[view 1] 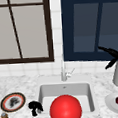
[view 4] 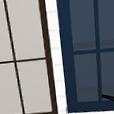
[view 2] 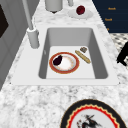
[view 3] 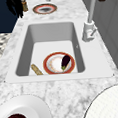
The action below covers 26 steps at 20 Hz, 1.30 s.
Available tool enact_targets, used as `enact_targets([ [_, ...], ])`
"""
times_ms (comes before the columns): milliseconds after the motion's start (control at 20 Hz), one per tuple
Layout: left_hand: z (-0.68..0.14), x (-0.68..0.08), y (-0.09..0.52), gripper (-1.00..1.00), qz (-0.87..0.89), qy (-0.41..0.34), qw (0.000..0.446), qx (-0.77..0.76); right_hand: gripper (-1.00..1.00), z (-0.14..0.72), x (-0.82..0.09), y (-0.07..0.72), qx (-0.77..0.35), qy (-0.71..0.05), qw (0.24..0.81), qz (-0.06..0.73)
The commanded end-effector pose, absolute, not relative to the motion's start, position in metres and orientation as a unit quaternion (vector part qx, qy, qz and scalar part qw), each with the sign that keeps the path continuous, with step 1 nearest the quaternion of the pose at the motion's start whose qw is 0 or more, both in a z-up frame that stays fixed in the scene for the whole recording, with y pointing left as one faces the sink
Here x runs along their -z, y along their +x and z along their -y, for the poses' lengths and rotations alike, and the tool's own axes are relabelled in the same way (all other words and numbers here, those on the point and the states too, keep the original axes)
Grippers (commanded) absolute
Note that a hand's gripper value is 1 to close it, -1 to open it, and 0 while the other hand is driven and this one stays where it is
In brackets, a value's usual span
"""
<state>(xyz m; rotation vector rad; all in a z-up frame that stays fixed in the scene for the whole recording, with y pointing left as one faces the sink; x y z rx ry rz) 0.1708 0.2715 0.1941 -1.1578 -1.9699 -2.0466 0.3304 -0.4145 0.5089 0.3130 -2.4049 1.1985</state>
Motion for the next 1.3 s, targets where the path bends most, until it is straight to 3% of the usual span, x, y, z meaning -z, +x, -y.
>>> enact_targets([
  [0, -0.272, -0.194, 0.171, 0.0, 0.642, -0.377, 0.037, 0.667, -1.0, 0.413, -0.501, 0.361, -0.433, 0.113, 0.217, 0.868],
  [550, -0.272, -0.194, 0.171, 0.0, 0.642, -0.377, 0.037, 0.667, -1.0, 0.423, -0.488, 0.396, -0.422, 0.158, 0.143, 0.881],
  [650, -0.272, -0.194, 0.171, 0.0, 0.642, -0.377, 0.037, 0.667, -1.0, 0.413, -0.487, 0.354, -0.44, 0.189, 0.11, 0.871],
  [750, -0.272, -0.194, 0.171, 0.0, 0.642, -0.377, 0.037, 0.667, -1.0, 0.406, -0.486, 0.336, -0.436, 0.173, 0.102, 0.877],
  [950, -0.272, -0.194, 0.171, 0.0, 0.642, -0.377, 0.037, 0.667, -1.0, 0.402, -0.462, 0.31, -0.449, 0.128, 0.127, 0.875],
  [1250, -0.272, -0.194, 0.171, 0.0, 0.642, -0.377, 0.037, 0.667, -1.0, 0.395, -0.432, 0.27, -0.466, 0.125, 0.149, 0.863],
])
